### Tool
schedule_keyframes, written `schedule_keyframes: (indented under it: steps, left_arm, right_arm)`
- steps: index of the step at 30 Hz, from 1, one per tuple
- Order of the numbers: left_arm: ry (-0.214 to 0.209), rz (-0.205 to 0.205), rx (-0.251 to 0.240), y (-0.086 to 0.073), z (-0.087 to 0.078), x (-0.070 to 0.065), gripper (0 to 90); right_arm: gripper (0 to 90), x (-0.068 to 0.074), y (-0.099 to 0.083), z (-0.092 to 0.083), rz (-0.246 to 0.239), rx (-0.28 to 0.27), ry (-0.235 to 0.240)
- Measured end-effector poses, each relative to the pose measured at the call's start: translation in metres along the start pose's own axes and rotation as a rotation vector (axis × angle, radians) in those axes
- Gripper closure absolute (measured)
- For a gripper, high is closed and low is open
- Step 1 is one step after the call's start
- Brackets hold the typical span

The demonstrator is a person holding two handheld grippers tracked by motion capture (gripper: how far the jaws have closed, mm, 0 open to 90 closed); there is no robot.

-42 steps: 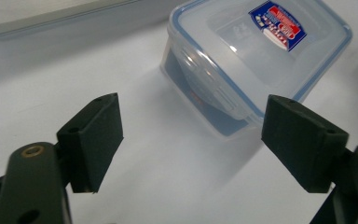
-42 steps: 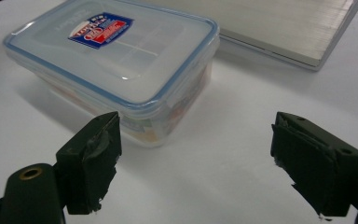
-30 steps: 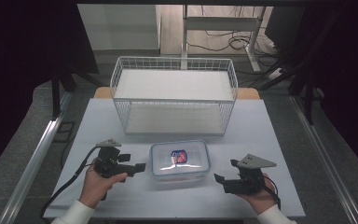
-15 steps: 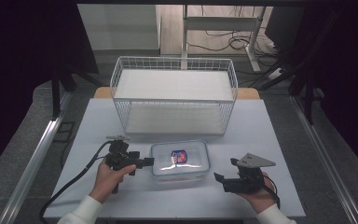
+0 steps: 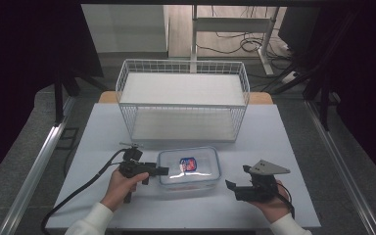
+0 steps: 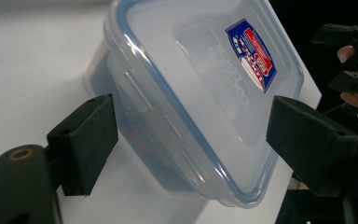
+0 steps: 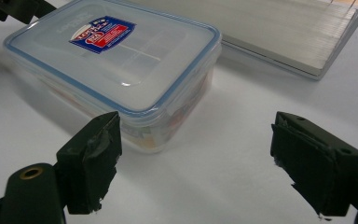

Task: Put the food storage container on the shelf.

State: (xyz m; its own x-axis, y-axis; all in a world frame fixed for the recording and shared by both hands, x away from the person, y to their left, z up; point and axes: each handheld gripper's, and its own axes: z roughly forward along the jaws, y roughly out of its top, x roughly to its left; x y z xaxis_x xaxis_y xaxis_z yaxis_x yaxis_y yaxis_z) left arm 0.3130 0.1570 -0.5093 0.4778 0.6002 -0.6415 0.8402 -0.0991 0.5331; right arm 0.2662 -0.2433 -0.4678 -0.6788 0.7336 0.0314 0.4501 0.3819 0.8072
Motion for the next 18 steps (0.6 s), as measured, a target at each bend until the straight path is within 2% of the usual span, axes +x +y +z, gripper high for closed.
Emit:
schedule_keyframes:
  steps: [6, 9, 13, 14, 15, 18]
  left_arm:
    - [-0.008, 0.005, 0.019, -0.001, 0.003, 0.002, 20.2]
    - [0.002, 0.001, 0.021, -0.001, 0.002, 0.001, 21.8]
    - [0.012, 0.005, 0.021, -0.001, 0.001, 0.001, 24.4]
    - [0.012, 0.005, 0.021, -0.001, 0.001, 0.001, 24.8]
    - [0.014, 0.006, 0.019, -0.001, 0.001, 0.001, 25.2]
    - [0.015, 0.005, 0.016, -0.001, 0.0, 0.001, 26.3]
  right_arm:
    - [16.5, -0.001, 0.003, 0.001, 0.009, -0.004, 0.005]
    - [16.0, -0.007, 0.011, 0.007, 0.063, -0.003, 0.071]
    - [14.1, -0.019, 0.022, 0.023, 0.156, 0.046, 0.15]
    - [14.1, -0.019, 0.022, 0.023, 0.156, 0.046, 0.15]
    - [13.6, -0.027, 0.026, 0.033, 0.208, 0.071, 0.194]
    - [12.5, -0.036, 0.03, 0.05, 0.293, 0.102, 0.271]
